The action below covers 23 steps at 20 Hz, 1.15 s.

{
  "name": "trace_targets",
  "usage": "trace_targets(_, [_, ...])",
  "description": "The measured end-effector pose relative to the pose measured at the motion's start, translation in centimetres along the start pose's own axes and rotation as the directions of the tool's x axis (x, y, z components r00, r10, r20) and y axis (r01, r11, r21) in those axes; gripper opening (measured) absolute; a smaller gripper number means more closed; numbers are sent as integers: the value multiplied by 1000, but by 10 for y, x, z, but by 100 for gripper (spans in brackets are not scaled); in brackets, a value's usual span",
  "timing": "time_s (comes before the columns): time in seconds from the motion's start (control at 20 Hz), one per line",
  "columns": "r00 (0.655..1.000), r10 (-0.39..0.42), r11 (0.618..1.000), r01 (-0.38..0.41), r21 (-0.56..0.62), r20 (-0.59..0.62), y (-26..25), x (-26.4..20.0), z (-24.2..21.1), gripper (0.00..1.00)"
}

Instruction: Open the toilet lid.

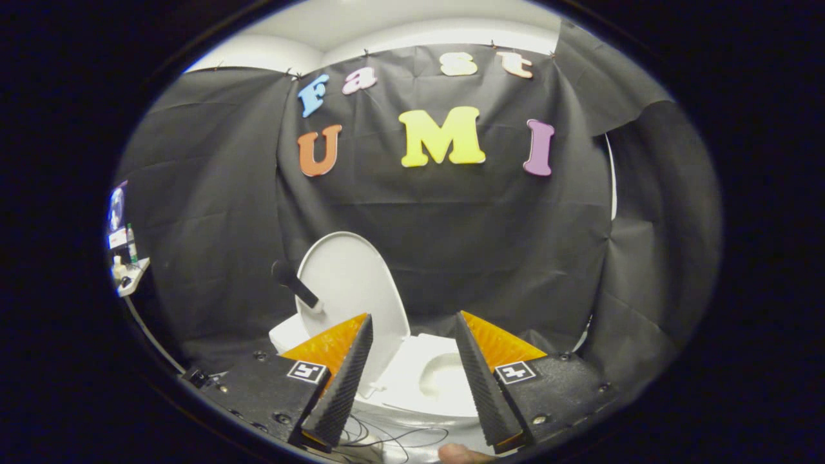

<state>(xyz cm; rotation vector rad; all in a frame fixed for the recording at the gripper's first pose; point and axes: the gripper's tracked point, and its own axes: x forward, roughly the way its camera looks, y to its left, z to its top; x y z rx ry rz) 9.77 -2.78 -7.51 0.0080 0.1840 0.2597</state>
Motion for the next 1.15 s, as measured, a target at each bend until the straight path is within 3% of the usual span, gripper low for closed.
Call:
trace_targets(0.3, [997,-29,999,31,-32,69,-41,-43,-13,100])
trace_targets(0.85, [972,-95,993,77,87,216,-128,-100,-54,100])
trace_targets(1.15, [929,-149,989,146,35,338,-152,-120,-44,100])
